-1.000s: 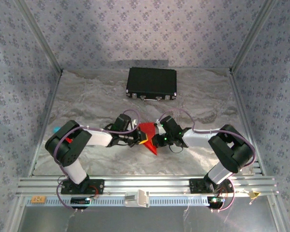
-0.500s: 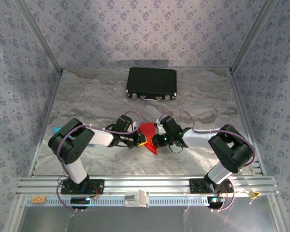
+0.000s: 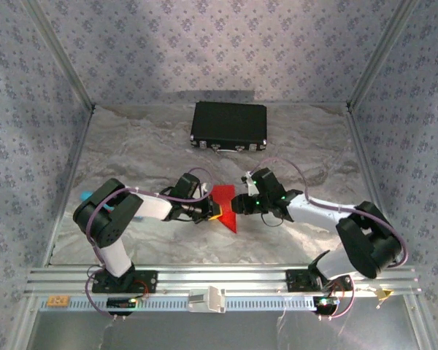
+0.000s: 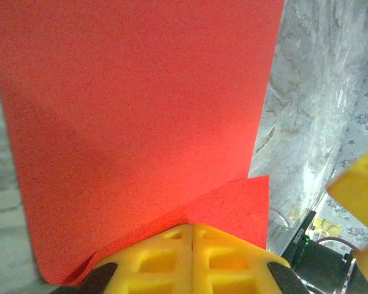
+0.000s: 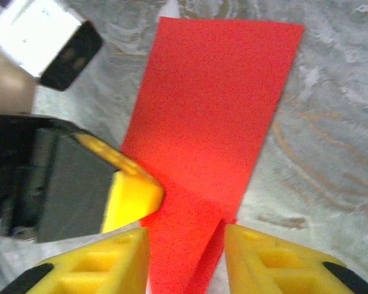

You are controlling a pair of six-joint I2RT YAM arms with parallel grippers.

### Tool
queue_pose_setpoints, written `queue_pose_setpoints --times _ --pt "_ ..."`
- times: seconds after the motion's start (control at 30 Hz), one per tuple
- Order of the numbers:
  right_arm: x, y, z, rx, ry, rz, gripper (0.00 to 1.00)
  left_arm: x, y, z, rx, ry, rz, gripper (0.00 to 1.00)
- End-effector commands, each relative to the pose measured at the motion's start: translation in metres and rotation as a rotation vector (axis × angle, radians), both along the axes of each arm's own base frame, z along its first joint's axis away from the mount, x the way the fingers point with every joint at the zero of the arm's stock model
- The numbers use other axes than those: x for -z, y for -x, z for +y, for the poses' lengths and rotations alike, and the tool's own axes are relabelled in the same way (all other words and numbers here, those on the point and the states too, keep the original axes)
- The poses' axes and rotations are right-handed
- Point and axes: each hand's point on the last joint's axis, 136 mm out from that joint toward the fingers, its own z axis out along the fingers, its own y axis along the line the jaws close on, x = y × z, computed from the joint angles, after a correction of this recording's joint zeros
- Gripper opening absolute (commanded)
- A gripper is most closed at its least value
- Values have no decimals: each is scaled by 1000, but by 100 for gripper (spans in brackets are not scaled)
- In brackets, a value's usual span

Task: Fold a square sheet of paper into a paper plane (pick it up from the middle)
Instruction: Third fold the triangle at the center of the table.

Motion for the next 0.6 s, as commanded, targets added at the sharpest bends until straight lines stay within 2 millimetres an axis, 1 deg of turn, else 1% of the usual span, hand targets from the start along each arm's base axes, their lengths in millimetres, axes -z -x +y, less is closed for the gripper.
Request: queue_pose_setpoints --times 0.0,0.1,0.23,0.3,0.4,0.57 --pt "-10 24 14 -73 -79 84 28 20 5 12 -11 -85 38 0" --pt "-10 40 28 -135 -83 105 16 20 5 12 -11 -84 37 0" --pt "1 50 38 -173 -43 140 6 19 4 12 -12 -84 35 0" --pt "8 53 43 -189 -20 157 5 19 4 12 -12 -84 36 0" --pt "13 55 52 -208 3 163 4 19 4 12 -12 -87 36 0" --pt "25 51 54 -200 58 180 4 19 4 12 -12 -87 34 0"
